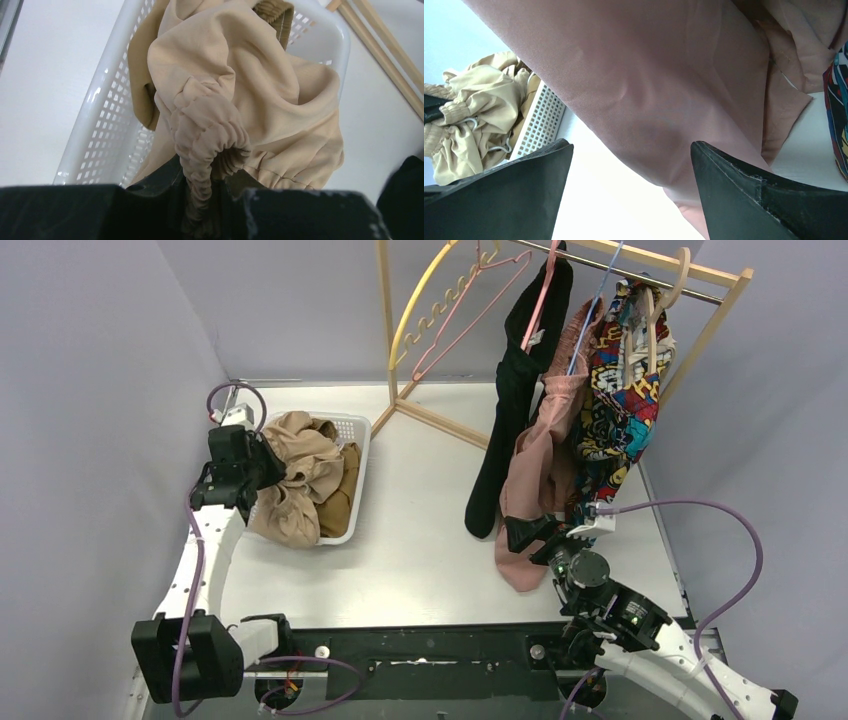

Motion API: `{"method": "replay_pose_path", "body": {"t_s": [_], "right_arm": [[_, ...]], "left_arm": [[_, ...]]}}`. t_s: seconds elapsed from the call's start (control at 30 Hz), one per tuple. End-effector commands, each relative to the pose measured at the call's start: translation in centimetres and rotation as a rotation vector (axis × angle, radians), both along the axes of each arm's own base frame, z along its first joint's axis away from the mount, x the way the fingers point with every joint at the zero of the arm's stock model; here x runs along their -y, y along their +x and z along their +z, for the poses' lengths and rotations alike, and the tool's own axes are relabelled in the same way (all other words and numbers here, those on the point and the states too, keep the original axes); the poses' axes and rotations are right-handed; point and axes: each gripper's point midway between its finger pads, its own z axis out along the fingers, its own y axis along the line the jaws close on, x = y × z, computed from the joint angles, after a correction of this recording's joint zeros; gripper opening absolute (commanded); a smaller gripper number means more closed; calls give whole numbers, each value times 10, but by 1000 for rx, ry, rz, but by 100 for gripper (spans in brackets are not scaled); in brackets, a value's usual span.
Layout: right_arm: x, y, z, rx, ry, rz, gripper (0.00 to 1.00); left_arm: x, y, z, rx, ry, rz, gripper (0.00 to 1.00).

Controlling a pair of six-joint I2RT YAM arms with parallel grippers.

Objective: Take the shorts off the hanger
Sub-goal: Place the shorts in the basket.

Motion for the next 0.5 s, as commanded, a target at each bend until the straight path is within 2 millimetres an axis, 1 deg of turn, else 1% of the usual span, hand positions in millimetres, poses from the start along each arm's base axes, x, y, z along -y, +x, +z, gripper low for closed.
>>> {"method": "replay_pose_path", "body": {"t_s": [0.0,0.07,0.1,0.13,0.17,0.23,0.27,0.33,0.4,0.47], "right_arm": [[-4,2,25,52,23,14,91],[-6,2,27,54,26,22,91],[-7,2,27,53,26,23,91],[-7,2,27,53,28,22,91],[-6,3,27,54,26,22,91],[-5,2,26,52,21,18,91],[-4,2,26,52,20,15,92],[-3,2,27,56,23,11,92],[-1,2,28,60,25,5,92],[1,3,28,66,30,-5,91]], "left_arm": [[-8,39,24,189,46,-3,0],[-12,39,-9,113,37,33,0],[-12,37,-28,68,1,58,0],[-10,32,-46,14,-57,72,0],[-5,27,-60,-29,-112,73,0],[2,15,-89,-91,-165,85,0],[2,11,-101,-103,-180,107,0],[-6,0,-116,-144,-169,173,0],[-10,-4,-119,-162,-142,213,0],[-14,-7,-115,-171,-84,254,0]]}}
